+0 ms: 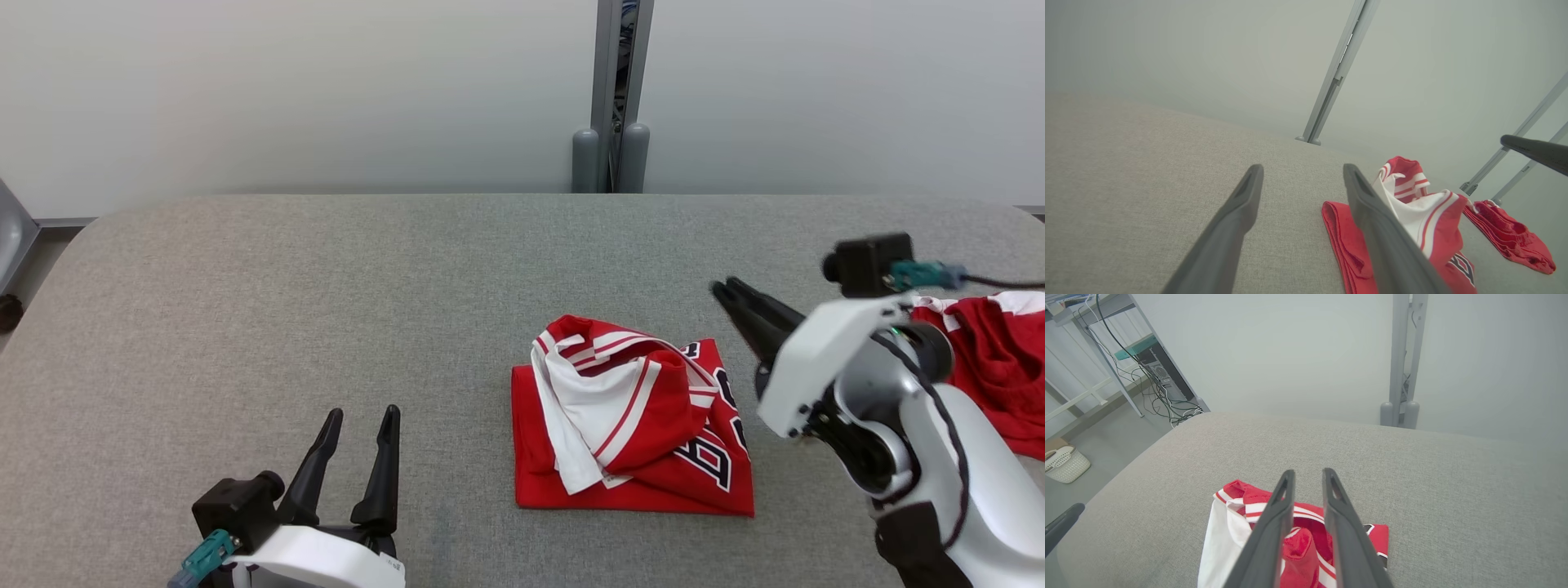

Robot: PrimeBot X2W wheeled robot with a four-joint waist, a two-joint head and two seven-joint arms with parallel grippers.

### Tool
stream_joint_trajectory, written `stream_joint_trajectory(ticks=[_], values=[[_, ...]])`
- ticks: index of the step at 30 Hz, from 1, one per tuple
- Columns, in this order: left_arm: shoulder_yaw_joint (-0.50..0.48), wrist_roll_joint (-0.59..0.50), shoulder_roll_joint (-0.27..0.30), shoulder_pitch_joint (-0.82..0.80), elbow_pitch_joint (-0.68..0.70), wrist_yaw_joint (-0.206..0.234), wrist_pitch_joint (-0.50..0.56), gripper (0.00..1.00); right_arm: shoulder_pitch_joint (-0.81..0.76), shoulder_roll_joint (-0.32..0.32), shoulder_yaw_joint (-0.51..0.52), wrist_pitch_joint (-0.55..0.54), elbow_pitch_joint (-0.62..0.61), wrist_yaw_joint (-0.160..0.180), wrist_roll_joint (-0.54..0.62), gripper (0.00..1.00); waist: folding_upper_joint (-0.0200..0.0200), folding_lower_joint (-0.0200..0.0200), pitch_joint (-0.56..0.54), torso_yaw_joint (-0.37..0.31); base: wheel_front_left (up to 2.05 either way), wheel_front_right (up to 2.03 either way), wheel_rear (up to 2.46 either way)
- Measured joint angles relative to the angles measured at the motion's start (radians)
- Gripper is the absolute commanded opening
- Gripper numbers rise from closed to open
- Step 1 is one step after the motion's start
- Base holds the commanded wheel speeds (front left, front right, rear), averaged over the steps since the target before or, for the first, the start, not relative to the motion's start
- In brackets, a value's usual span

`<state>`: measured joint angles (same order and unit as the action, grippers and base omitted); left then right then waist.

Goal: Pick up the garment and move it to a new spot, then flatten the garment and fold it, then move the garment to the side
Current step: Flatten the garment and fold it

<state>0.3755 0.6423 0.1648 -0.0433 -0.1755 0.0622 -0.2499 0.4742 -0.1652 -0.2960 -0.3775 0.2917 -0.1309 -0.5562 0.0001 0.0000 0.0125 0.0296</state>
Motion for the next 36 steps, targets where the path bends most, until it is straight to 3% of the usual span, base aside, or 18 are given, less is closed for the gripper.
stream_joint_trajectory(ticks=[1, 9, 16, 24, 27, 36], values=[[0.001, 0.000, 0.002, 0.001, 0.004, 0.001, 0.001, 1.00, -0.021, -0.001, 0.022, 0.008, -0.001, 0.000, 0.003, 0.00, 0.0000, 0.0000, 0.001, 0.000, 0.00, 0.00, 0.00], [0.001, 0.000, 0.016, 0.004, 0.032, 0.010, 0.012, 1.00, -0.167, 0.026, 0.180, 0.082, 0.033, 0.000, 0.019, 0.00, 0.0000, 0.0000, 0.027, 0.007, 0.00, 0.00, 0.00], [0.000, -0.001, 0.029, -0.002, 0.049, 0.018, 0.024, 1.00, -0.189, 0.072, 0.203, 0.157, 0.133, 0.000, 0.008, 0.00, 0.0000, 0.0000, 0.057, 0.025, 0.00, 0.00, 0.00], [0.001, -0.003, 0.037, -0.010, 0.058, 0.024, 0.031, 1.00, -0.128, 0.093, 0.165, 0.216, 0.283, 0.000, -0.001, 0.00, 0.0000, 0.0000, 0.077, 0.052, 0.00, 0.00, 0.00], [0.000, -0.003, 0.041, -0.016, 0.062, 0.027, 0.034, 1.00, -0.079, 0.105, 0.103, 0.238, 0.364, 0.000, -0.021, 0.00, 0.0000, 0.0000, 0.083, 0.066, 0.00, 0.00, 0.00], [0.001, -0.003, 0.046, -0.025, 0.068, 0.028, 0.035, 1.00, 0.008, 0.115, -0.068, 0.298, 0.458, 0.000, -0.088, 0.00, 0.0000, 0.0000, 0.089, 0.085, 0.00, 0.00, 0.00]])
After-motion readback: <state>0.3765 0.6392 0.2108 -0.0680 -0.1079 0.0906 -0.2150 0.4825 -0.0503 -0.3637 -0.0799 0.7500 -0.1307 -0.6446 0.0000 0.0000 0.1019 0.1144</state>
